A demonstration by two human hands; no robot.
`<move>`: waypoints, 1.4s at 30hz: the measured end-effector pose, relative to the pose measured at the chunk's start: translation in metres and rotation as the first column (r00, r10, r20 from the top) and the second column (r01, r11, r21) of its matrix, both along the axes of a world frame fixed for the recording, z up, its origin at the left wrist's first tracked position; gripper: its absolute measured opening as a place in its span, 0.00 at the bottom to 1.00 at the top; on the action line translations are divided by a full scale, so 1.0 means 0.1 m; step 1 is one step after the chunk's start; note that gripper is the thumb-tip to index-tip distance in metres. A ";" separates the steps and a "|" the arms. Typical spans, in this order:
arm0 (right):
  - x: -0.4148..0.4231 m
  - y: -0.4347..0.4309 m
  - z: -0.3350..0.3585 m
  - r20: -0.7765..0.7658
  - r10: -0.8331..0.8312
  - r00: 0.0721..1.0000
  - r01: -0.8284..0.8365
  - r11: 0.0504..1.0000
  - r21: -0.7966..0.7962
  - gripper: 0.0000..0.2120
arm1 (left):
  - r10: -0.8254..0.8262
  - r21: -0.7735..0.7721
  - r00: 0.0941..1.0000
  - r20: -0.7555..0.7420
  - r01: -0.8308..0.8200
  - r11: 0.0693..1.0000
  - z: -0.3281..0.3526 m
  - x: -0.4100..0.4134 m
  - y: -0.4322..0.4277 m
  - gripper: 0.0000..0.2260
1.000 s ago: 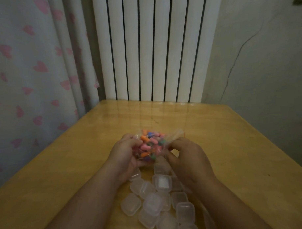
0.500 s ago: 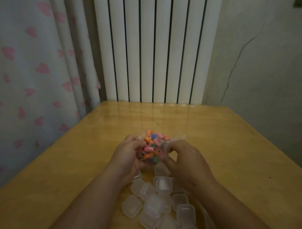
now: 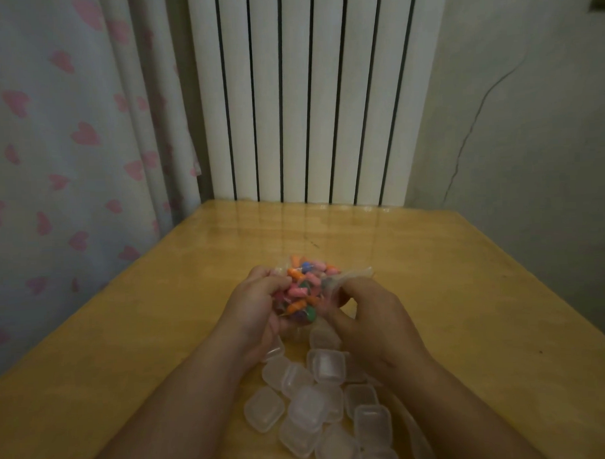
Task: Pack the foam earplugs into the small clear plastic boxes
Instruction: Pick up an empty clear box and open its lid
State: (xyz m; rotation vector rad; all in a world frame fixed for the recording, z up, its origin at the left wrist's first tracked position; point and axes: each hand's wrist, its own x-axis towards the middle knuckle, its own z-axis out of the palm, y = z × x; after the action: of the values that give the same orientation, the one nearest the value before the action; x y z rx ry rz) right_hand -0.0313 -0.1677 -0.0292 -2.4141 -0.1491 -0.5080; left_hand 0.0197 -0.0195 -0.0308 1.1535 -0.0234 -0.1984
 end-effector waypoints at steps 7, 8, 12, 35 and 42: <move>0.01 -0.01 -0.01 0.024 -0.022 0.999 0.019 0.992 0.129 0.16 | 0.058 0.097 0.998 0.039 -0.062 0.993 -0.03 0.04 0.02 0.08; 0.02 -0.01 -0.02 0.014 -0.024 1.000 0.021 0.986 0.166 0.15 | 0.069 0.124 0.997 0.047 -0.075 0.990 -0.04 0.05 0.02 0.08; 0.04 -0.02 -0.05 0.031 -0.045 0.999 0.035 0.960 0.278 0.10 | 0.124 0.191 0.990 0.067 -0.135 0.972 -0.07 0.09 0.05 0.07; -0.08 -0.11 0.04 -0.108 0.065 0.992 0.026 0.733 0.679 0.03 | 0.265 0.794 0.821 0.506 -0.563 0.229 -0.08 0.00 0.18 0.21; -0.08 -0.11 0.06 -0.091 0.167 0.982 -0.011 0.527 0.850 0.03 | -0.111 0.525 0.829 0.549 -0.238 0.817 0.07 -0.23 0.00 0.04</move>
State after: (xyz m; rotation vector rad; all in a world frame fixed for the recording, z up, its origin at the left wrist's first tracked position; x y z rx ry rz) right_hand -0.0395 -0.1789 -0.0229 -1.4363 0.0518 -0.2301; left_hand -0.0030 -0.0191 -0.0243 1.7950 -0.4764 0.2304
